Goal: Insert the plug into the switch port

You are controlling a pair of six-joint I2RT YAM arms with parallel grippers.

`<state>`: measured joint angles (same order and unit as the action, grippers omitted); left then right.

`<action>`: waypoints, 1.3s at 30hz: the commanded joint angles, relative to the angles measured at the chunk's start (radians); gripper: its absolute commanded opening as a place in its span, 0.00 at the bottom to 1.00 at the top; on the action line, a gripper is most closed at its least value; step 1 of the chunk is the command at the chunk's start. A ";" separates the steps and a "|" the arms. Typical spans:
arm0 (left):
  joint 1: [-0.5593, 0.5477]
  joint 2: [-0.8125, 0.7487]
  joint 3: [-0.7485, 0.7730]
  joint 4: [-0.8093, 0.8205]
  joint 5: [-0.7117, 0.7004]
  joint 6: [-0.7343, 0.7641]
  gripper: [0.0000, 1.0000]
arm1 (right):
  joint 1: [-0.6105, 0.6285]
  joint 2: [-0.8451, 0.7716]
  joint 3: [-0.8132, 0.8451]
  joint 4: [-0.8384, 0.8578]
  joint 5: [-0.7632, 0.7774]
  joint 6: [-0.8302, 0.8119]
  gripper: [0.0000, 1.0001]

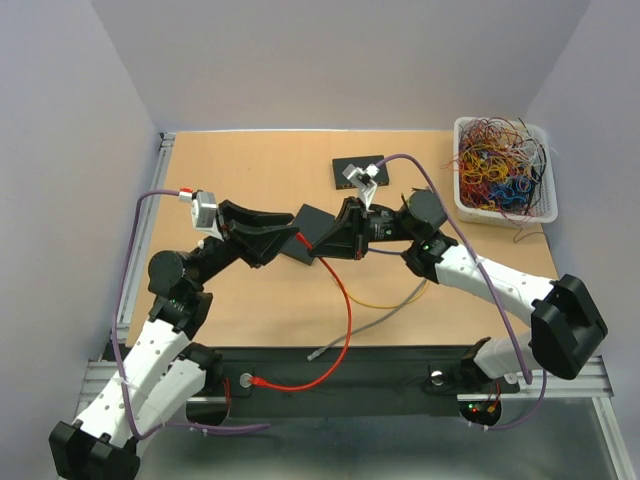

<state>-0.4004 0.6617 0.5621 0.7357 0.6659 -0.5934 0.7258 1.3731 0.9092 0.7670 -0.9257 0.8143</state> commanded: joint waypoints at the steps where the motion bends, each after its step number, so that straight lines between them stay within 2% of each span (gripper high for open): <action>1: -0.011 -0.002 -0.005 0.067 0.014 -0.003 0.45 | -0.002 0.001 0.051 0.077 -0.016 0.017 0.00; 12: -0.025 0.030 0.002 0.068 0.008 0.003 0.26 | -0.002 -0.003 0.043 0.112 -0.012 0.037 0.01; 15: -0.026 0.038 0.004 0.067 0.004 0.001 0.18 | -0.002 -0.005 0.040 0.117 -0.012 0.040 0.01; 19: -0.026 0.045 0.016 0.050 -0.009 0.000 0.00 | -0.002 -0.012 0.037 0.118 -0.002 0.034 0.02; 20: -0.026 0.050 0.022 0.038 -0.015 0.003 0.00 | -0.002 -0.014 0.036 0.117 0.002 0.029 0.02; 22: -0.026 0.058 0.038 -0.030 -0.041 0.024 0.00 | -0.002 -0.017 0.027 0.115 0.019 0.017 0.22; 23: -0.026 0.065 0.057 -0.097 -0.055 0.032 0.00 | -0.002 -0.022 0.020 0.112 0.025 0.005 0.43; 24: -0.026 0.070 0.071 -0.134 -0.095 0.040 0.00 | -0.002 -0.025 0.017 0.107 0.030 -0.003 0.51; 27: -0.026 0.101 0.117 -0.268 -0.153 0.070 0.00 | -0.002 -0.045 0.036 -0.010 0.106 -0.104 0.64; 28: -0.028 0.107 0.128 -0.295 -0.167 0.070 0.00 | 0.000 -0.054 0.036 -0.081 0.146 -0.151 0.66; 29: -0.028 0.116 0.143 -0.341 -0.195 0.070 0.00 | -0.002 -0.068 0.063 -0.227 0.186 -0.247 0.78; 32: -0.026 0.122 0.168 -0.424 -0.261 0.060 0.00 | -0.002 -0.078 0.124 -0.458 0.355 -0.395 0.80; 35: -0.028 0.145 0.212 -0.527 -0.321 0.031 0.00 | 0.000 -0.089 0.149 -0.567 0.536 -0.470 0.78; 39: -0.029 0.183 0.248 -0.584 -0.361 -0.005 0.00 | 0.006 -0.091 0.169 -0.609 0.620 -0.517 0.75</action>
<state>-0.4248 0.8352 0.7361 0.2092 0.3653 -0.5659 0.7231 1.3121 1.0229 0.2729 -0.4706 0.4236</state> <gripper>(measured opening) 0.262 0.771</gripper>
